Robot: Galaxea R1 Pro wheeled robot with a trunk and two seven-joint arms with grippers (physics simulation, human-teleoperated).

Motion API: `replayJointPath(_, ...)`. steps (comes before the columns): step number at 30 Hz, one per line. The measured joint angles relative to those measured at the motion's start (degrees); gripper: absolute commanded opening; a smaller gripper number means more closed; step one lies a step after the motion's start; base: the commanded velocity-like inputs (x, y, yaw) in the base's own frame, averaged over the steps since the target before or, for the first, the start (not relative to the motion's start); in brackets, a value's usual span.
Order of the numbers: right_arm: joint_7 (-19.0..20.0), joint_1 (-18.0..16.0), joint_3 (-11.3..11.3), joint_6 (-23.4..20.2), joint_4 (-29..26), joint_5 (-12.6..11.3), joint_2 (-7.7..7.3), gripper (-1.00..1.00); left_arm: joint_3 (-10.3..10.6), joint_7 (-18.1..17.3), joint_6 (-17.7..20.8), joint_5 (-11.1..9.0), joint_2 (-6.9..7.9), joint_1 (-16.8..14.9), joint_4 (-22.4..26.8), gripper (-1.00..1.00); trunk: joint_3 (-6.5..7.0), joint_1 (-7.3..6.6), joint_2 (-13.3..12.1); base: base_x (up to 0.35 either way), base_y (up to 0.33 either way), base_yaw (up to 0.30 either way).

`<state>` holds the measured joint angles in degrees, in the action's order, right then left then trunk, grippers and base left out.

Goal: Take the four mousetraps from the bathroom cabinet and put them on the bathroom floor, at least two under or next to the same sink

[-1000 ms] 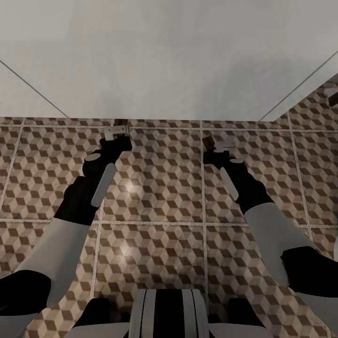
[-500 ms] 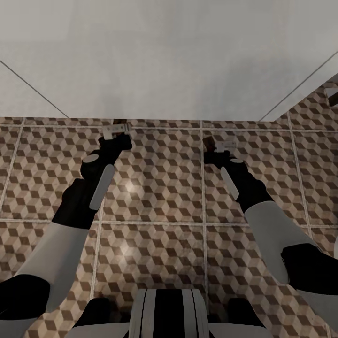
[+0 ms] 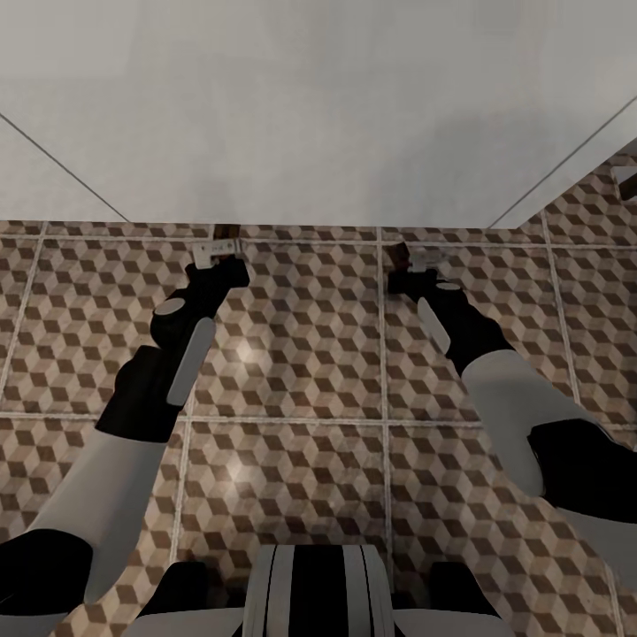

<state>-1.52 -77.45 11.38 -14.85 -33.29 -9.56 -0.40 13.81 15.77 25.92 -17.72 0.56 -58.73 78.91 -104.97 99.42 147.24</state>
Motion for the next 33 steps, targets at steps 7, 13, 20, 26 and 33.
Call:
replayJointPath(7, 0.0, -0.1, 0.0, 1.5, 3.8, 0.0, 0.05, -1.00, 0.0, 0.0, 3.9, 0.0, 0.00, 0.3, 2.9, -1.00, 0.00, 0.00, 0.0, 0.000, 0.000, 0.000)
replayJointPath(13, 0.0, -0.1, 0.0, 4.4, 6.9, 0.0, 0.24, -1.00, 0.0, 0.0, 5.6, 0.0, 0.00, 0.5, 3.7, -1.00, 0.00, 0.00, 0.0, 0.000, 0.000, 0.000)
replayJointPath(20, 0.0, -0.1, 0.1, 6.2, 8.4, 0.0, 0.39, -1.00, 0.0, 0.0, 5.6, 0.0, 0.00, 0.6, 3.7, -1.00, 0.00, 0.00, 0.0, 0.000, 0.000, 0.000)
replayJointPath(26, 0.1, -0.1, 0.1, 8.8, 9.9, 0.0, 0.60, -1.00, 0.0, 0.0, 5.6, 0.0, 0.00, 0.6, 3.5, -1.00, 0.00, 0.00, 0.0, 0.000, 0.000, 0.000)
replayJointPath(33, 0.1, -0.1, 0.1, 9.4, 10.0, 0.0, 0.62, -1.00, 0.0, 0.0, 5.6, 0.0, 0.00, 0.7, 3.4, -1.00, 0.00, 0.00, 0.0, 0.000, 0.000, 0.000)
